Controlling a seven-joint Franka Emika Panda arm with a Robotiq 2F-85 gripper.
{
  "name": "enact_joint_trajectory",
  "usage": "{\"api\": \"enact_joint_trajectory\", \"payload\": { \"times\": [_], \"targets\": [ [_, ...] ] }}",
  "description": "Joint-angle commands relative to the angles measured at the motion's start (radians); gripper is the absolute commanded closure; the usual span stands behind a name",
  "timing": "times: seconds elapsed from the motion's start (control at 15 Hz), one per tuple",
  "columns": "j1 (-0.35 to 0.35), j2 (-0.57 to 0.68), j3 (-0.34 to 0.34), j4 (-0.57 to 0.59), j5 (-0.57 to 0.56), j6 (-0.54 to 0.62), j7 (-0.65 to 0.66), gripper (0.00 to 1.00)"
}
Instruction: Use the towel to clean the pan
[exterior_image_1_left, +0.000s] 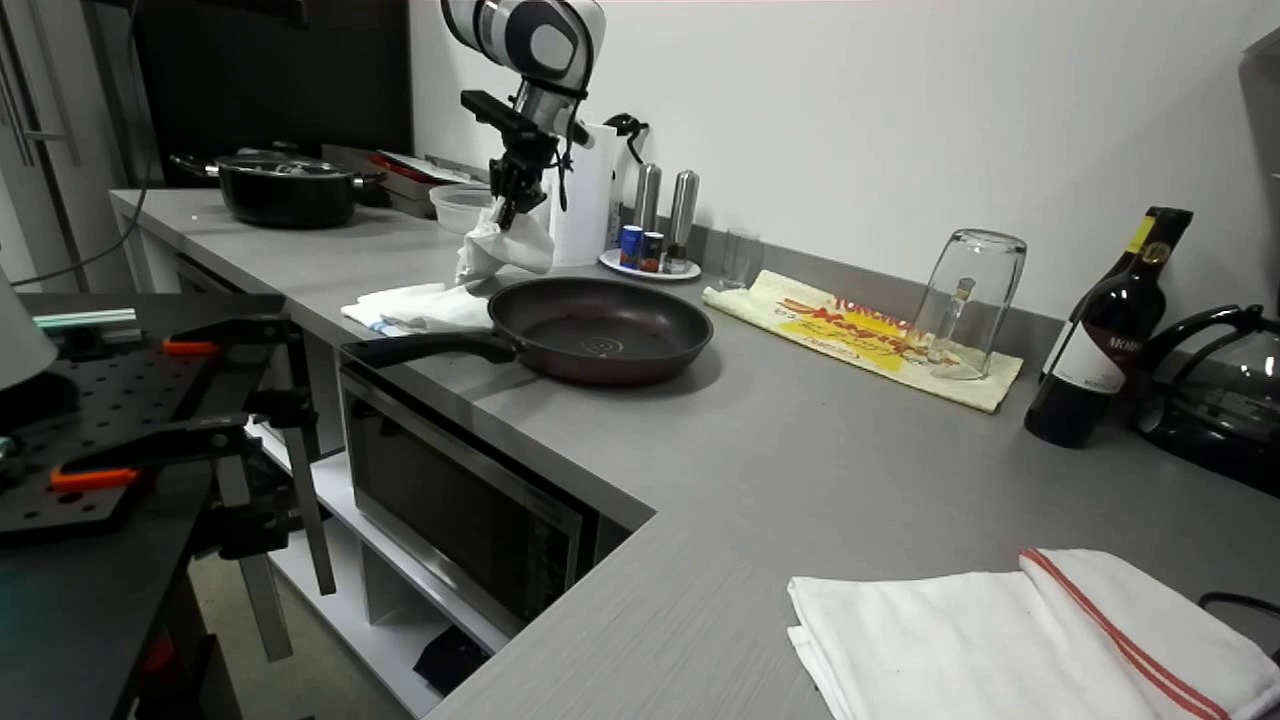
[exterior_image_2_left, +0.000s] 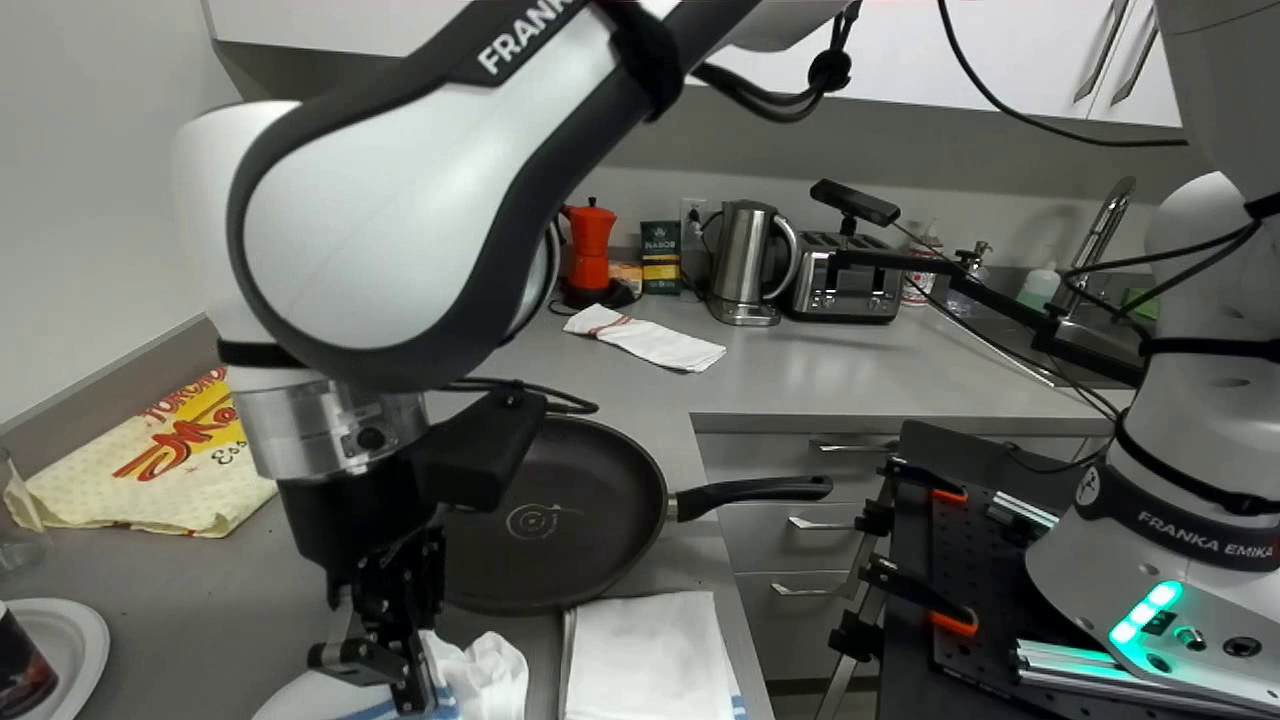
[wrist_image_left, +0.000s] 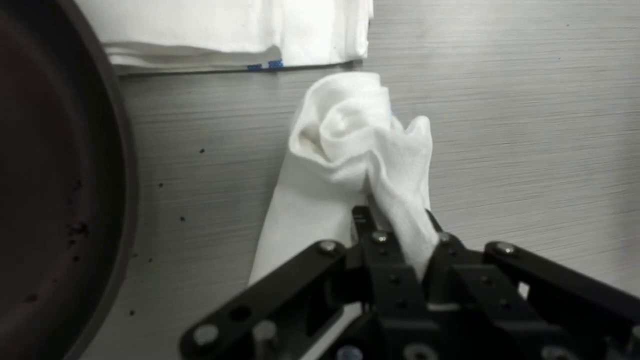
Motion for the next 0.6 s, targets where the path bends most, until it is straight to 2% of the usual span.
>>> {"api": "enact_joint_trajectory", "payload": {
  "times": [0.0,0.27,0.53],
  "targets": [
    [0.002,-0.154,-0.057,-0.133,-0.068,0.008,0.02,0.98],
    [-0.037,-0.282,-0.158,-0.261,-0.178,0.058,0.075,0.98],
    [-0.095,-0.362,-0.254,-0.328,-0.297,0.135,0.157,0.98]
  ]
}}
